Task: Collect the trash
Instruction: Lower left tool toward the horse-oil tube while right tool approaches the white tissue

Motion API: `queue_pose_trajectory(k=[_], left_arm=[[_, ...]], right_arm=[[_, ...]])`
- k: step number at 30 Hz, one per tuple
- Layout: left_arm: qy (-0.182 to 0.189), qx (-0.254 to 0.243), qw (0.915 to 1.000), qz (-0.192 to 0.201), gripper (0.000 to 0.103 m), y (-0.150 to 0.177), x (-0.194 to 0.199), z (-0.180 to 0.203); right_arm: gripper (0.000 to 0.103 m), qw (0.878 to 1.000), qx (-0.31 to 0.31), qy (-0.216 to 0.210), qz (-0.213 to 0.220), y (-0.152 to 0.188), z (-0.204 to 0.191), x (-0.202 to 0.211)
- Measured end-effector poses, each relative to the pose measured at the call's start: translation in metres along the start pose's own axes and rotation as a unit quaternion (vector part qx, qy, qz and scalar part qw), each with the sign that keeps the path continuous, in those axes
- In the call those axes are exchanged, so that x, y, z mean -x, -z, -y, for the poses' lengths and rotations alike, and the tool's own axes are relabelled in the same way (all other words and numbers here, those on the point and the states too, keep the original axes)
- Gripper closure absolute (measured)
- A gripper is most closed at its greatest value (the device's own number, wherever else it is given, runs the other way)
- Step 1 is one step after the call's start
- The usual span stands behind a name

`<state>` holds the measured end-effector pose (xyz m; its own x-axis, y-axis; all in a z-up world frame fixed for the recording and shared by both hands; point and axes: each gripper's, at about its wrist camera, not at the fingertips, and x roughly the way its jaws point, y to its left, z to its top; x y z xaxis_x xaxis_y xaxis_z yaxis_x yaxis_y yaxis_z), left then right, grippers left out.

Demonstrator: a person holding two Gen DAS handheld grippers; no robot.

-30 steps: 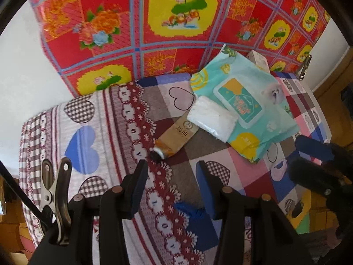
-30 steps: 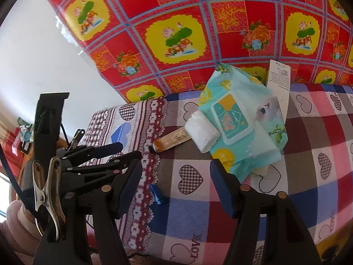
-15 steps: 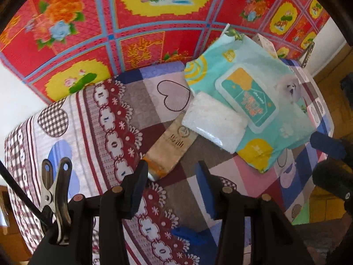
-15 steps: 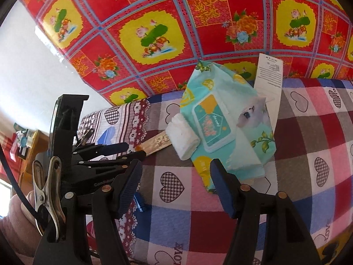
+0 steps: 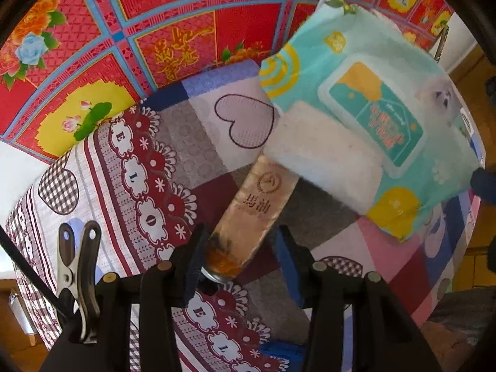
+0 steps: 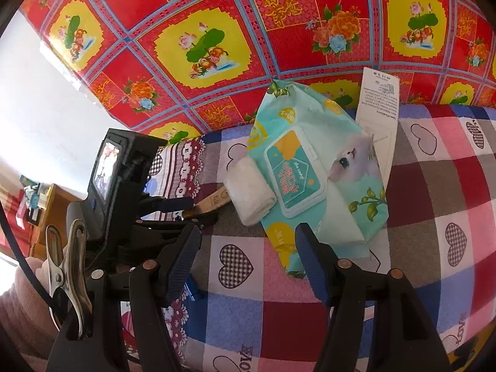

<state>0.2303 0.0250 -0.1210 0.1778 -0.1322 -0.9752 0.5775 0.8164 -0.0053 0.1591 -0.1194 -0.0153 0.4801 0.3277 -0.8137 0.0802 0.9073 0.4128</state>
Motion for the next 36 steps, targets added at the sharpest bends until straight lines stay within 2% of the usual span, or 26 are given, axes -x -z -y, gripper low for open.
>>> queue_pose_trajectory(k=[10,14,18,28,33,36], left_arm=[[-0.006,-0.010,0.9999,0.003,0.054,-0.010,-0.014,0.008],[-0.012,-0.012,0.9998,0.004,0.059,-0.011,-0.012,0.009],[-0.016,0.006,0.9999,0.003,0.060,-0.003,-0.012,0.002],[-0.004,0.114,0.9934,0.014,0.061,0.031,0.001,-0.042],[0.007,0.166,0.9857,0.031,0.061,0.049,0.013,-0.061],[0.016,0.190,0.9809,0.041,0.063,0.059,0.020,-0.069]], right_arm=[[0.038,1.000,-0.004,0.001,-0.004,-0.002,0.003,-0.005],[0.038,1.000,-0.004,0.001,-0.005,-0.003,0.003,-0.006],[0.038,1.000,-0.002,-0.001,-0.007,-0.002,-0.001,-0.009],[0.038,1.000,0.019,-0.002,-0.018,-0.004,-0.020,-0.023],[0.038,0.999,0.043,0.006,-0.027,-0.010,-0.033,-0.038],[0.038,0.997,0.071,0.027,-0.029,-0.015,-0.043,-0.049]])
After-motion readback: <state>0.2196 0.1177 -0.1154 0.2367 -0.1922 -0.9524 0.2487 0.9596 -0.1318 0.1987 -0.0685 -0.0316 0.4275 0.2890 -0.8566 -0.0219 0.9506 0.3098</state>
